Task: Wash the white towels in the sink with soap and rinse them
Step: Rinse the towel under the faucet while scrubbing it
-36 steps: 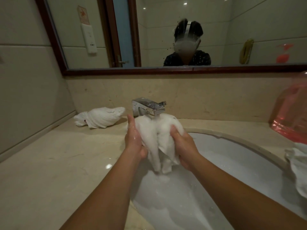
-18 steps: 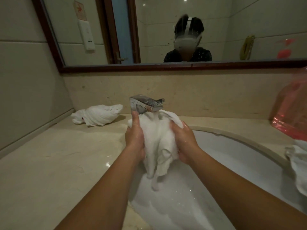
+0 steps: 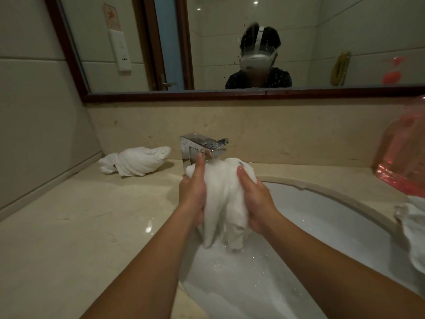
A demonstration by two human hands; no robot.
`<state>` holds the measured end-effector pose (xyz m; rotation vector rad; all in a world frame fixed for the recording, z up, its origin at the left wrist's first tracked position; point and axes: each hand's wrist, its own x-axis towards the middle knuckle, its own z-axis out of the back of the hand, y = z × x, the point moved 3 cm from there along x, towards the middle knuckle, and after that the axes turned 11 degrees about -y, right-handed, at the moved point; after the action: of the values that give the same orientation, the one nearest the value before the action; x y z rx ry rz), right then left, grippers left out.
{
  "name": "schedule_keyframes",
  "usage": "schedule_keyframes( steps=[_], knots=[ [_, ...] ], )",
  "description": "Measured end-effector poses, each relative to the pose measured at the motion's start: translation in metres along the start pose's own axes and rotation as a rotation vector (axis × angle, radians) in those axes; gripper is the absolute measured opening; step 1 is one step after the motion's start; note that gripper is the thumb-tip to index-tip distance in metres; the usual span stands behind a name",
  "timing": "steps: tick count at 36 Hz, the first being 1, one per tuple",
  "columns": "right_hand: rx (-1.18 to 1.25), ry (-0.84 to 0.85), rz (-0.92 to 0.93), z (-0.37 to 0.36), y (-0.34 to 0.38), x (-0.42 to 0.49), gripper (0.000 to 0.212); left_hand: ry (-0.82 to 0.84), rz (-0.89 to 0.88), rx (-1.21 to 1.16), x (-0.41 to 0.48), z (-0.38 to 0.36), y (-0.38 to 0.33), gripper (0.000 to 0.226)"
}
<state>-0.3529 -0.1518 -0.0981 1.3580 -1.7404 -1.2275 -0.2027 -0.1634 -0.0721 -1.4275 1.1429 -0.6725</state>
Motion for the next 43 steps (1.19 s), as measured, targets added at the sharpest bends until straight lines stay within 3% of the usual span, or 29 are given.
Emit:
schedule_keyframes(
  steps=[2, 5, 8, 14, 23, 36, 43],
  knots=[
    [-0.043, 0.002, 0.032, 0.001, 0.004, -0.001, 0.035, -0.033, 0.001, 0.037, 0.001, 0.001, -0.001, 0.103],
    [-0.223, -0.027, 0.181, 0.006, 0.010, -0.001, 0.024, -0.154, -0.066, 0.073, 0.005, 0.003, -0.002, 0.066],
    [-0.329, -0.028, 0.294, 0.012, 0.011, -0.006, 0.018, -0.221, -0.146, 0.082, 0.004, 0.004, -0.006, 0.053],
    [-0.283, -0.081, 0.232, 0.019, 0.004, 0.002, 0.011, -0.254, -0.163, 0.069, 0.004, 0.006, -0.008, 0.051],
    [-0.259, -0.141, 0.156, 0.018, 0.004, 0.001, 0.032, -0.237, -0.137, 0.088, -0.001, 0.004, -0.010, 0.057],
    [-0.274, -0.137, 0.118, 0.018, 0.005, -0.002, 0.006, -0.226, -0.133, 0.103, -0.004, 0.003, -0.011, 0.058],
    [-0.274, -0.145, 0.143, 0.017, 0.006, -0.002, 0.007, -0.235, -0.114, 0.144, -0.005, 0.005, -0.011, 0.073]
  ],
)
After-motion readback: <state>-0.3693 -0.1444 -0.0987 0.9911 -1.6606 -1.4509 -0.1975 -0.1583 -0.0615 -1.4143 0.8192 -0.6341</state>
